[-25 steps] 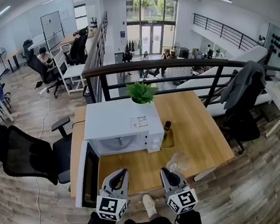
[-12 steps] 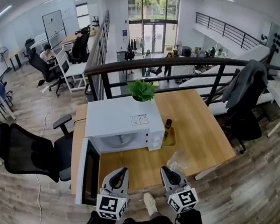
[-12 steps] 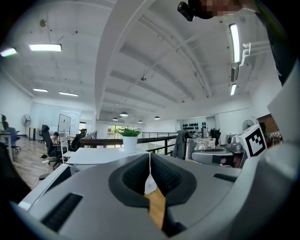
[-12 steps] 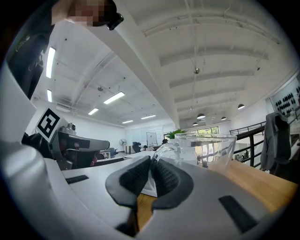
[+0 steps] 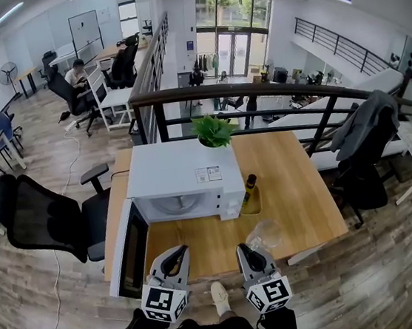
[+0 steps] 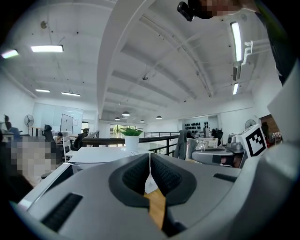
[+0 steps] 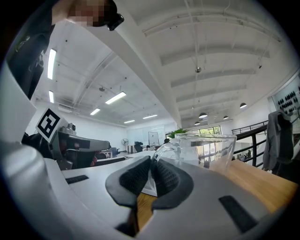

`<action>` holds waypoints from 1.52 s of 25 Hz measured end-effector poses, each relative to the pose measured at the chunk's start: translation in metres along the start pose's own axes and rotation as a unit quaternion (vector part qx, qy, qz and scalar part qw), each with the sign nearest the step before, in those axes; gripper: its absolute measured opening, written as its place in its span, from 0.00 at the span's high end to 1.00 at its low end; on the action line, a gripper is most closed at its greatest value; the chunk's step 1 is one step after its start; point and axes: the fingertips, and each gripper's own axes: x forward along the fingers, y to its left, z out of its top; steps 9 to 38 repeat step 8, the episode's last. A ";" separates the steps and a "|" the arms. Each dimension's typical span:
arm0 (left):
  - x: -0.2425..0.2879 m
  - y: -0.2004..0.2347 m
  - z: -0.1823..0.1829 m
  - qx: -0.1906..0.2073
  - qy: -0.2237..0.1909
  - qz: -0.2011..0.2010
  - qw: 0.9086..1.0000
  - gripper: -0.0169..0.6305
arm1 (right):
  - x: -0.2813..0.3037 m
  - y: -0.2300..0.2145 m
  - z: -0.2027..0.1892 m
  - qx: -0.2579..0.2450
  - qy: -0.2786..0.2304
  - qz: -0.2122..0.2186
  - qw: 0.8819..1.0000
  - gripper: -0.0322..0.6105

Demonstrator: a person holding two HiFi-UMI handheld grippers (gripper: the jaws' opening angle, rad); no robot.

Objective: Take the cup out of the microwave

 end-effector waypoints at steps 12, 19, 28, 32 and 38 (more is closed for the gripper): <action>0.001 -0.003 0.000 0.001 0.001 0.005 1.000 0.93 | -0.001 -0.002 0.001 0.000 0.000 0.005 1.000 0.90; 0.001 -0.003 0.000 0.001 0.001 0.005 1.000 0.93 | -0.001 -0.002 0.001 0.000 0.000 0.005 1.000 0.90; 0.001 -0.003 0.000 0.001 0.001 0.005 1.000 0.93 | -0.001 -0.002 0.001 0.000 0.000 0.005 1.000 0.90; 0.001 -0.003 0.000 0.001 0.001 0.005 1.000 0.93 | -0.001 -0.002 0.001 0.000 0.000 0.005 1.000 0.90; 0.001 -0.003 0.000 0.001 0.001 0.005 1.000 0.93 | -0.001 -0.002 0.001 0.000 0.000 0.005 1.000 0.90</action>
